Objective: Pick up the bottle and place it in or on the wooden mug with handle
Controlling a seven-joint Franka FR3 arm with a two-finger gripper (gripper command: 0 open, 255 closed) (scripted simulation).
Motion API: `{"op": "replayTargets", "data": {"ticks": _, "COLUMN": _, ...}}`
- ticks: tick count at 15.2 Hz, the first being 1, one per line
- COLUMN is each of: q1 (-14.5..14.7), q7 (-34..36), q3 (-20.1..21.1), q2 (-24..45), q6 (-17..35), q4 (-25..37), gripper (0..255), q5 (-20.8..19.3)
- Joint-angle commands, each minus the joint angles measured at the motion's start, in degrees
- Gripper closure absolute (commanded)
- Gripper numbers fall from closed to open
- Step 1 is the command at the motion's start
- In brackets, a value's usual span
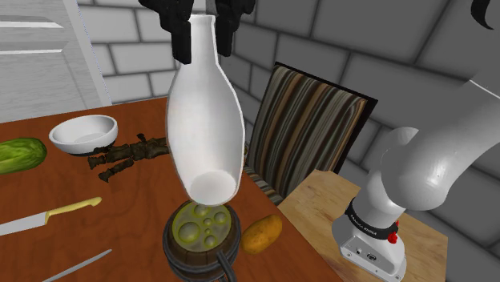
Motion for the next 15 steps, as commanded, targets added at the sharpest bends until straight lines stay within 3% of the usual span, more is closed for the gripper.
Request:
{"op": "replayTargets", "data": {"ticks": 1, "q1": 0.20, "q7": -0.51, "q3": -0.58, "q2": -1.47, "q6": 1.80, "q4": -3.01, "gripper": 255, "q5": 0.75}}
{"op": "replayTargets", "data": {"ticks": 15, "q1": 1.51, "q7": -2.03, "q3": -1.64, "q2": -6.71, "q6": 12.75, "q4": -18.58, "gripper": 255, "q5": 3.38}}
